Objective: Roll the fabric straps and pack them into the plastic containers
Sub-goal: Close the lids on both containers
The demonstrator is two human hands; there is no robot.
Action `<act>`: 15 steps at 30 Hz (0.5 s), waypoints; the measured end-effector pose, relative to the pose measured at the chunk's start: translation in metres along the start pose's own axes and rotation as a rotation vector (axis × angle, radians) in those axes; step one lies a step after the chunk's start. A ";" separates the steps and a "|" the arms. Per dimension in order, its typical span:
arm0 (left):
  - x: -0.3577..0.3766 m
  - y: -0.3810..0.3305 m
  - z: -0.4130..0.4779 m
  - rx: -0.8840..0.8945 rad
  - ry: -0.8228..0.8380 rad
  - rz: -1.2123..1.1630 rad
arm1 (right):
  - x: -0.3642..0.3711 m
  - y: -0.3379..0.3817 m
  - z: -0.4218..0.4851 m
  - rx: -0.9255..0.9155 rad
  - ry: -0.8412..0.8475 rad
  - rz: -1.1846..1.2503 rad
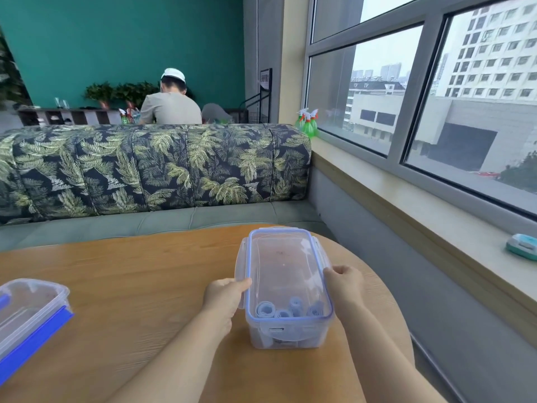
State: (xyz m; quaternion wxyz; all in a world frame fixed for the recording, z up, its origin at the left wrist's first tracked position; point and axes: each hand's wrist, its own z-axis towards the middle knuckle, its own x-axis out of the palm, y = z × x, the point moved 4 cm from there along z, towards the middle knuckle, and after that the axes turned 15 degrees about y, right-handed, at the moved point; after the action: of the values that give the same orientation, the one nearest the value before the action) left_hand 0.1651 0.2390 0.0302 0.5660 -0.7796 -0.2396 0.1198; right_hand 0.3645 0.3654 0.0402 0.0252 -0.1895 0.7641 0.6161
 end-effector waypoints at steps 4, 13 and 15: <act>-0.002 0.006 0.009 -0.008 -0.011 -0.029 | 0.002 -0.003 0.005 -0.020 -0.007 -0.003; -0.005 0.009 0.019 -0.045 -0.010 -0.005 | 0.003 -0.002 0.009 -0.024 -0.004 -0.033; -0.005 0.009 0.019 -0.059 0.000 0.008 | 0.002 -0.003 0.010 -0.014 -0.005 -0.040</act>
State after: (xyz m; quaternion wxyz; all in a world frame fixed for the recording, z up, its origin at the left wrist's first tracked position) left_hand 0.1544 0.2504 0.0152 0.5421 -0.7970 -0.2402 0.1148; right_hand 0.3616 0.3740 0.0348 0.0382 -0.2033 0.7557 0.6213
